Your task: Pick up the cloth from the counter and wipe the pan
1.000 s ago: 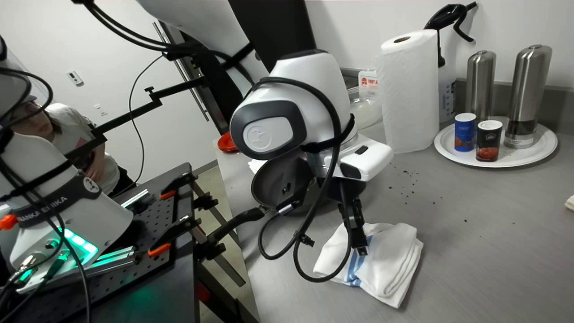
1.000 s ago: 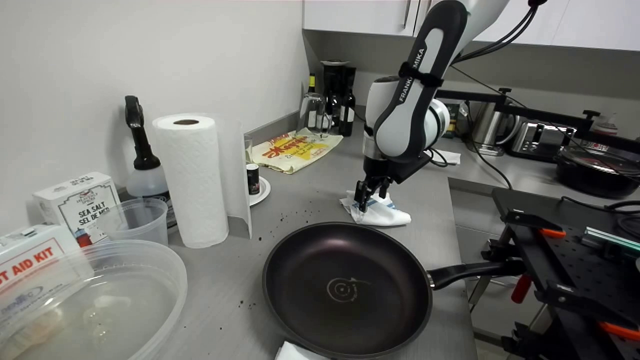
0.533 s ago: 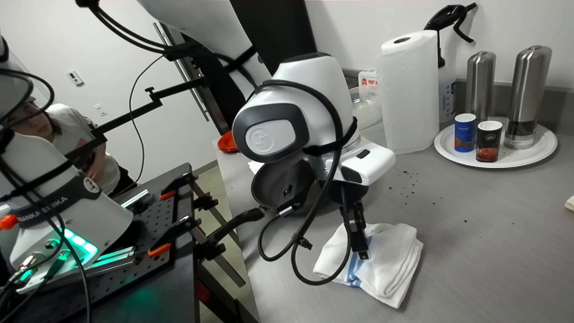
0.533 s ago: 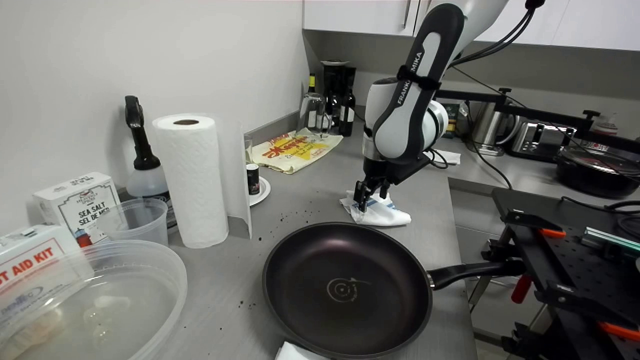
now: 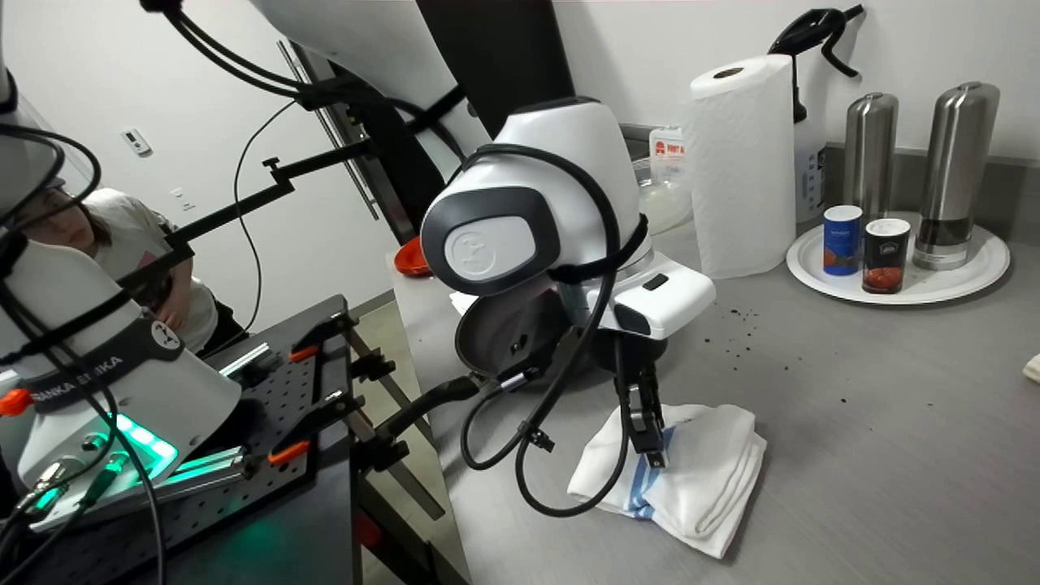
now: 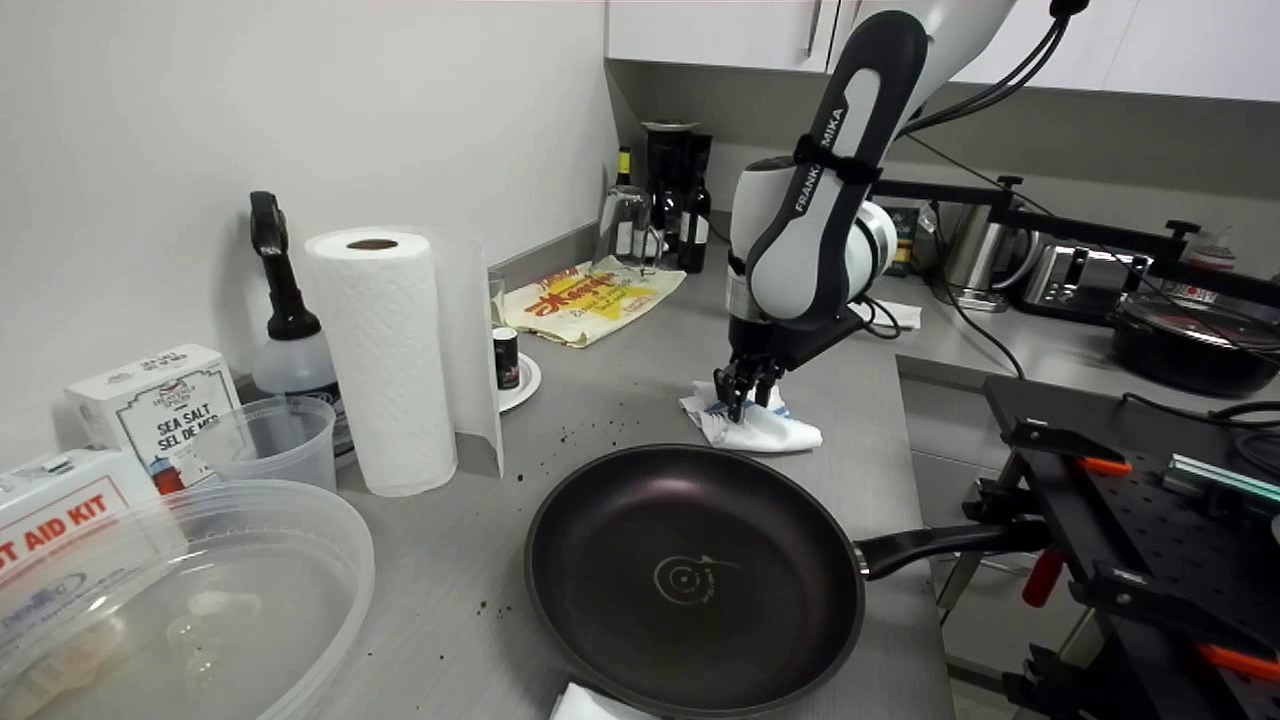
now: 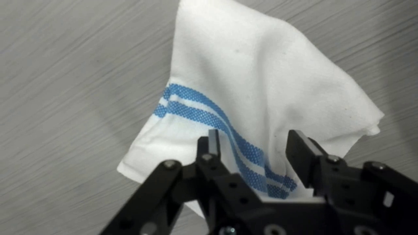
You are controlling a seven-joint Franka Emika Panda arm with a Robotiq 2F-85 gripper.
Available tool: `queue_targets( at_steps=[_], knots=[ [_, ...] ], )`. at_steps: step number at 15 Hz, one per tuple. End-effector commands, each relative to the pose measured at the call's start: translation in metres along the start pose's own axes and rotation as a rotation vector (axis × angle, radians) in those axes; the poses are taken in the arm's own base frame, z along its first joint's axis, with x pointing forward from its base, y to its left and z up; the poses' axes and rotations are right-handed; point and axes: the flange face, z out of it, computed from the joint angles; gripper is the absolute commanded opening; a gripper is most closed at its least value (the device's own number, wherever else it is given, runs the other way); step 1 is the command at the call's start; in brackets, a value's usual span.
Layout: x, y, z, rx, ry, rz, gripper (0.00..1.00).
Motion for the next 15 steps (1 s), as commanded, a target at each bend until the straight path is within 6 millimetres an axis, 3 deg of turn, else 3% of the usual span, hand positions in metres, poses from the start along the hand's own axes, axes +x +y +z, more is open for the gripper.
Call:
queue_targets(
  at_steps=[1, 4, 14, 15],
  knots=[
    [0.003, -0.004, 0.002, -0.016, -0.015, 0.029, 0.26],
    [0.002, -0.004, 0.002, -0.020, -0.023, 0.039, 0.01],
    [0.002, -0.008, 0.003, 0.001, -0.023, 0.080, 0.01],
    [-0.012, 0.014, -0.009, 0.011, -0.025, 0.088, 0.01]
  ],
)
